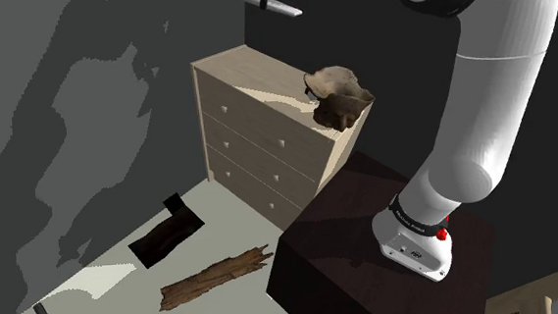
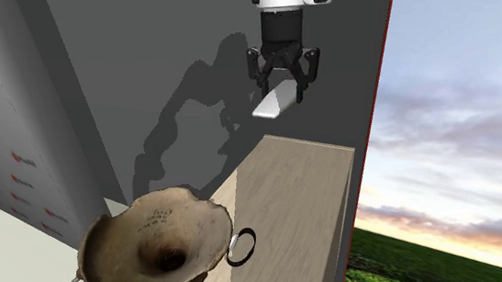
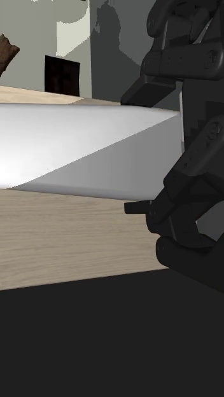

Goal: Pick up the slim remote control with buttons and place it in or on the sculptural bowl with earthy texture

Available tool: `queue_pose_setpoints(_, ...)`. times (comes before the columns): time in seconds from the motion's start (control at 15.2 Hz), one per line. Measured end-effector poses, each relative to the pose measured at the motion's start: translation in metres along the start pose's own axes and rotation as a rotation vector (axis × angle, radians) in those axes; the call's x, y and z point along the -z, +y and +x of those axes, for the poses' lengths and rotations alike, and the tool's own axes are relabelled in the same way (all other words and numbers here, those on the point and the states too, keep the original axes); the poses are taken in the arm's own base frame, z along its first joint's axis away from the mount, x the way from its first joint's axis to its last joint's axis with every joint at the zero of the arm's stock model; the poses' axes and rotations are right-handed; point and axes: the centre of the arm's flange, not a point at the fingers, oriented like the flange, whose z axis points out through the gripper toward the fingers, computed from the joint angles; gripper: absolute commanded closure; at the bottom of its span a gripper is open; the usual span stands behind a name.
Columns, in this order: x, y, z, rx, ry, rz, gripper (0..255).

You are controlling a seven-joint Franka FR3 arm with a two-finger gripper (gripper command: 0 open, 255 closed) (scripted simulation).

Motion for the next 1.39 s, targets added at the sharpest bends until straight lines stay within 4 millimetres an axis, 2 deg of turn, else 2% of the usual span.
queue_pose_setpoints(0.2,0.005,-0.008,-0.029,-0.001,0.000,0.000,255)
queue_pose_setpoints(1.39,0.006,-0.075,-0.258,0.000,0.001,0.001,255)
